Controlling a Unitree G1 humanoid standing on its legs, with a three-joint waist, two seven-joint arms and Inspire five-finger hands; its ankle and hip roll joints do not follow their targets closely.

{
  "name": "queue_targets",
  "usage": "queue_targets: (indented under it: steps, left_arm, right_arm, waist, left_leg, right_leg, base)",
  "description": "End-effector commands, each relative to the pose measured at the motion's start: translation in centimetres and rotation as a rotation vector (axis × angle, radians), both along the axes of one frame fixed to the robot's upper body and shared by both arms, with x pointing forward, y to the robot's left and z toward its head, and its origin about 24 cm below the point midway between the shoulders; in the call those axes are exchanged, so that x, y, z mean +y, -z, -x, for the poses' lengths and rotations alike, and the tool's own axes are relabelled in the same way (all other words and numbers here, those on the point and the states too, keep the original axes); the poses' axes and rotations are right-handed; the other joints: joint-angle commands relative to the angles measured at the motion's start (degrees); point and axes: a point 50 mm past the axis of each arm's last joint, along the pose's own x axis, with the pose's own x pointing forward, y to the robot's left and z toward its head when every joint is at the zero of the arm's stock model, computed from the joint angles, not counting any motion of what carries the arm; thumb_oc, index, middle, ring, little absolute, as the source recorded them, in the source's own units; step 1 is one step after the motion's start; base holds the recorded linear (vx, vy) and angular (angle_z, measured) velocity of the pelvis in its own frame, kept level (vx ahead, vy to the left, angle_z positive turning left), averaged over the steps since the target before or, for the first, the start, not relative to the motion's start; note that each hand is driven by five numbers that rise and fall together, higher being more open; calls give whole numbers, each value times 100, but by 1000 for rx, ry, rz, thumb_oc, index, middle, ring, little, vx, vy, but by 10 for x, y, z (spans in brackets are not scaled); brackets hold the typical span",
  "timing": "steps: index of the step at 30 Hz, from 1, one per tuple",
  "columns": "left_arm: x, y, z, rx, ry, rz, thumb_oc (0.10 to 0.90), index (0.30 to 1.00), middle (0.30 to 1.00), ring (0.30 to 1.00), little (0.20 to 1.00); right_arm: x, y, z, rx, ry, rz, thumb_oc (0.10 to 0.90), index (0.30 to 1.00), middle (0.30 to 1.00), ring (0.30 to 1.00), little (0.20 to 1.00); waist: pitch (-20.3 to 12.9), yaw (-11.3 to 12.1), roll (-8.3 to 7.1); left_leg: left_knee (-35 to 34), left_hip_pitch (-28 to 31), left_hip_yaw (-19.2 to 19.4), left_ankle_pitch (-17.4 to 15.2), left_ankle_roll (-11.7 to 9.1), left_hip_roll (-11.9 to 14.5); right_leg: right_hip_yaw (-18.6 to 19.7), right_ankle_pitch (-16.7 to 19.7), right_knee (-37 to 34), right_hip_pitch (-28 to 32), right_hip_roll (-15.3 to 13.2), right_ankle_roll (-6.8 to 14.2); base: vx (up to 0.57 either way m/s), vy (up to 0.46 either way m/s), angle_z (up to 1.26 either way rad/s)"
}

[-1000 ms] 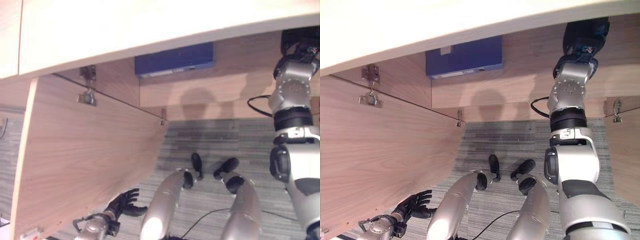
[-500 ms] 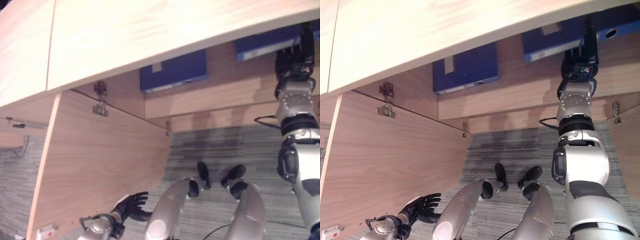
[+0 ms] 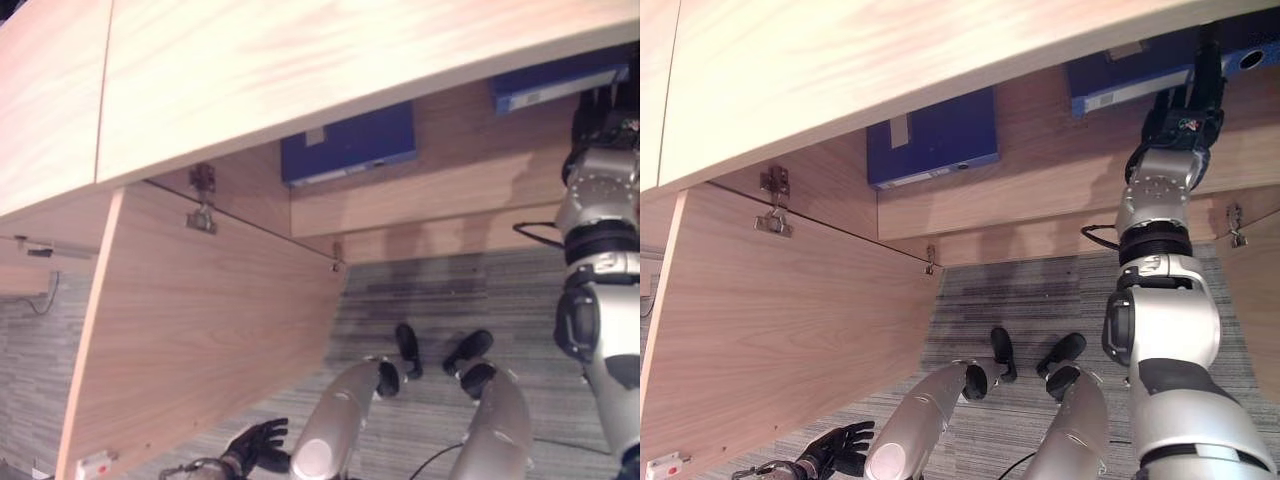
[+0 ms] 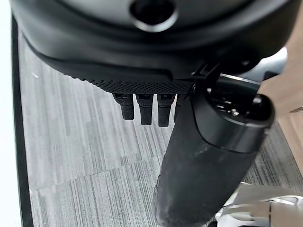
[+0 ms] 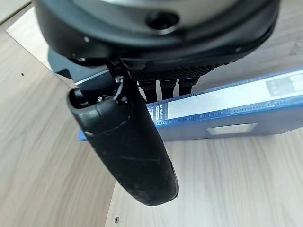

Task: Put the empty folder in the office cabinet

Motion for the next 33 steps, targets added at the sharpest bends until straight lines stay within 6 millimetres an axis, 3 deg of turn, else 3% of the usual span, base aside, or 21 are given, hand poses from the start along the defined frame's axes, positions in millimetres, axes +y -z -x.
queue_targets:
  steps: [1, 6, 8, 10, 15, 18, 24, 27, 31, 33]
  left_arm:
    - [30, 4, 34, 106, 11, -126, 800, 900, 900, 900, 900]
    - [27, 3, 30, 93, 10, -121, 800, 900, 900, 900, 900]
    - [28, 2, 25, 84, 7, -122, 800, 900, 900, 900, 900]
    - [27, 2, 24, 83, 5, -118, 800, 900, 900, 900, 900]
    - [28, 1, 22, 90, 5, -111, 800, 900, 900, 900, 900]
    - [27, 3, 24, 98, 4, -110, 800, 900, 900, 900, 900]
    - [24, 5, 22, 92, -12, -115, 800, 900, 900, 900, 900]
    - [22, 4, 15, 74, -10, -119, 800, 900, 900, 900, 900]
    - [21, 2, 10, 57, -12, -118, 800, 900, 900, 900, 900]
    - [22, 0, 6, 44, -9, -115, 800, 900, 900, 900, 900]
  right_arm:
    - [14, -68, 18, -239, 18, 195, 800, 900, 900, 900, 900]
    - [34, -68, 13, -185, 4, 251, 800, 900, 900, 900, 900]
    - [47, -56, 2, -67, -33, 318, 800, 900, 900, 900, 900]
    - [49, -52, -2, -14, -47, 352, 800, 900, 900, 900, 900]
    - [41, -19, -16, 234, -95, 420, 800, 900, 900, 900, 900]
    - [39, -7, -18, 292, -101, 445, 800, 900, 900, 900, 900]
    - [49, 11, -21, 313, -126, 452, 800, 900, 900, 900, 900]
    - [64, 16, -22, 301, -152, 475, 800, 900, 900, 900, 900]
    - [74, 17, -22, 287, -170, 499, 800, 900, 900, 900, 900]
    - [85, 6, -20, 217, -184, 531, 800, 900, 900, 900, 900]
  waist:
    - [-174, -25, -49]
    - [-153, -70, -101]
    - [-135, -79, -135]
    - [-129, -89, -146]
    - [-84, -108, -207]
    - [-38, -116, -219]
    - [33, -188, -262]
    - [67, -252, -293]
    - [70, -296, -311]
    - [64, -317, -315]
  left_leg:
    - [-62, 271, -436, -526, -439, 226]
    - [-84, 318, -413, -537, -440, 245]
    - [-98, 328, -395, -536, -436, 262]
    - [-108, 335, -387, -531, -432, 264]
    - [-144, 337, -375, -515, -431, 264]
    - [-166, 353, -366, -508, -428, 265]
    - [-206, 388, -330, -500, -435, 266]
    - [-215, 410, -310, -501, -437, 267]
    - [-232, 436, -284, -505, -434, 257]
    - [-268, 457, -277, -496, -434, 245]
  right_leg:
    - [358, 297, -132, 254, -285, 1026]
    - [371, 339, -199, 291, -263, 1018]
    - [378, 359, -213, 290, -247, 1005]
    - [386, 368, -218, 289, -237, 998]
    - [379, 401, -268, 291, -213, 987]
    - [381, 399, -265, 287, -198, 980]
    - [377, 425, -309, 310, -185, 974]
    - [393, 460, -335, 310, -187, 975]
    - [409, 483, -362, 334, -205, 972]
    - [388, 502, -384, 348, -226, 977]
  base:
    - [11, -6, -3]
    - [3, 0, -1]
    - [9, -2, -12]
    - [10, 4, -6]
    - [0, 0, 0]
    - [0, 0, 0]
    - [0, 0, 0]
    - [-10, 9, -6]
    - [-10, 9, -5]
    - [-11, -5, -5]
